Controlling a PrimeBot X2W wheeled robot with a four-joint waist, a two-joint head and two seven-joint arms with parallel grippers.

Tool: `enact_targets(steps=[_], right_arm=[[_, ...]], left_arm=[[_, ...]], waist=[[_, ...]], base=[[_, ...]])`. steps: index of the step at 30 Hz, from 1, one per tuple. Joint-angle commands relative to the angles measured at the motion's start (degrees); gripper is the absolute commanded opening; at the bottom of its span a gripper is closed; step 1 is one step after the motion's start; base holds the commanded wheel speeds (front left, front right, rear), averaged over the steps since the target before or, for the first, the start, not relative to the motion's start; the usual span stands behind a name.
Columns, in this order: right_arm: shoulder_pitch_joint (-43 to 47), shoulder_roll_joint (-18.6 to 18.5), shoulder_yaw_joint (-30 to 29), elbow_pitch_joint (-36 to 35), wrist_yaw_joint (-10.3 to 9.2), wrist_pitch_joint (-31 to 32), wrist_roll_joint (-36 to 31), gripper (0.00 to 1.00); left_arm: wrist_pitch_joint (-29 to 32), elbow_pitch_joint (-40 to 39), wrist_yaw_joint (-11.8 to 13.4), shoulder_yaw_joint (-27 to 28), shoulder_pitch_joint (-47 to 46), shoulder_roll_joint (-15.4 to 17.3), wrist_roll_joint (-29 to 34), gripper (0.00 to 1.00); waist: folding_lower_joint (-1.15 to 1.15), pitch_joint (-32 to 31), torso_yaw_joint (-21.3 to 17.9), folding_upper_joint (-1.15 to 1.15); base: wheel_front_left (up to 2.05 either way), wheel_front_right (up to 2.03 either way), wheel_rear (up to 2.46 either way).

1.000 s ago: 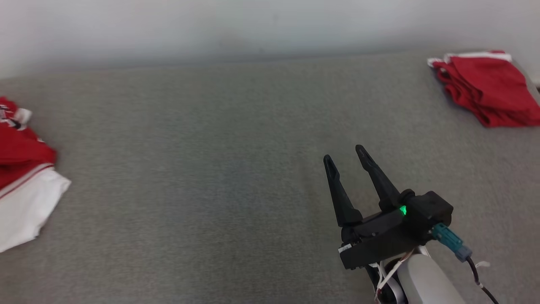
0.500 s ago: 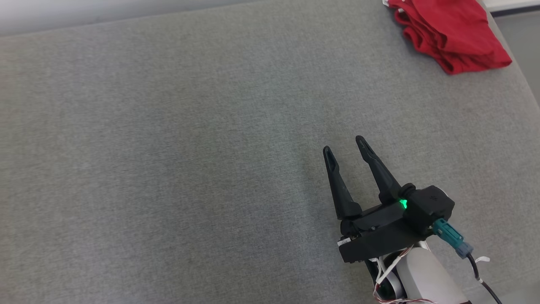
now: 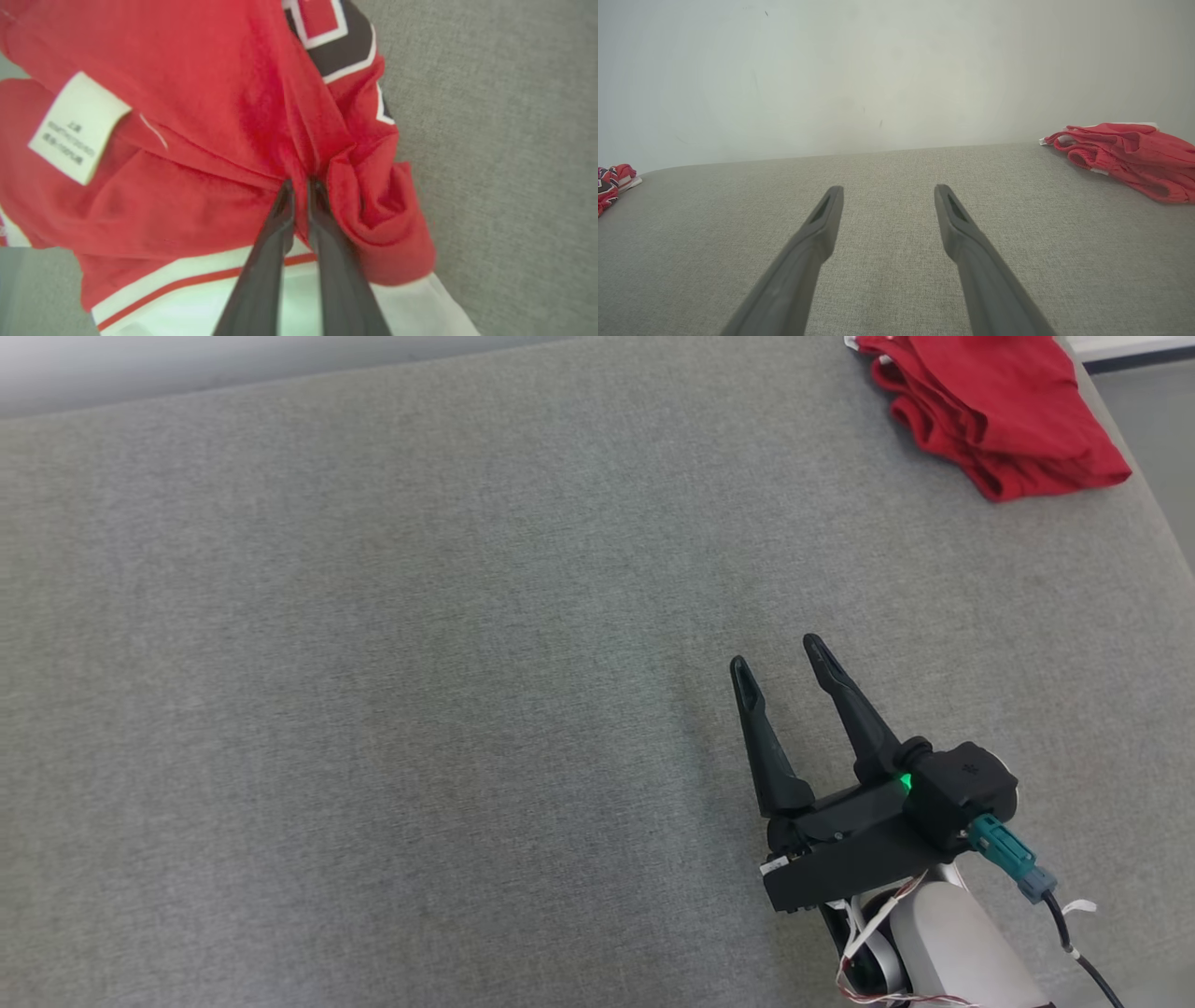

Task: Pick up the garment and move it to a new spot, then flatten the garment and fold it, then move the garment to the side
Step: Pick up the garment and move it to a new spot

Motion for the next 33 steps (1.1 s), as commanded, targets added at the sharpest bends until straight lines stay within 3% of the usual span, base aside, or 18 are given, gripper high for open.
enact_targets(steps=[1,6,11,15,20,24,33], right_arm=[[0.83,0.03,-0.25,0.00,-0.10,0.08,-0.43,1.00],[1.32,0.00,-1.89,0.41,-0.11,0.32,-0.80,1.00],[2.58,0.00,-4.21,0.94,-0.10,0.70,-1.51,1.00],[3.00,0.01,-5.49,0.99,-0.10,0.71,-1.55,1.00],[3.79,0.00,-6.67,1.57,-0.10,0.24,-0.77,1.00],[4.22,0.02,-7.34,2.26,-0.10,-0.07,-0.22,1.00],[4.73,0.02,-8.72,3.89,-0.10,-0.85,0.41,1.00]], left_arm=[[-1.31,0.10,-0.42,-0.11,0.10,-0.08,0.28,0.00],[-13.28,-4.20,-2.51,0.09,-3.70,-0.40,1.29,0.00],[-21.09,-8.55,-5.34,-1.46,-8.26,-2.44,3.22,0.00],[-24.20,-13.38,-7.28,-2.62,-11.20,-4.73,3.84,0.00],[-24.72,-23.16,-7.76,-4.98,-12.00,-8.21,4.27,0.00],[-22.81,-33.19,-6.86,-6.32,-9.50,-10.44,3.62,0.00],[-17.23,-55.14,-1.23,-11.28,-1.69,-16.62,3.63,0.00]], waist=[[0.00,-0.87,0.82,0.00],[0.00,-3.33,2.87,0.00],[0.00,-5.44,5.35,0.00],[0.00,-6.51,6.35,0.00],[0.00,-8.60,5.72,0.00],[0.00,-9.76,4.21,0.00],[0.00,-10.58,-0.10,0.00]], base=[[0.00,0.00,0.00],[0.00,0.00,0.00],[0.00,0.00,0.00],[0.00,0.00,0.00],[0.00,0.00,0.00],[0.00,0.00,0.00],[0.00,0.00,0.00]])
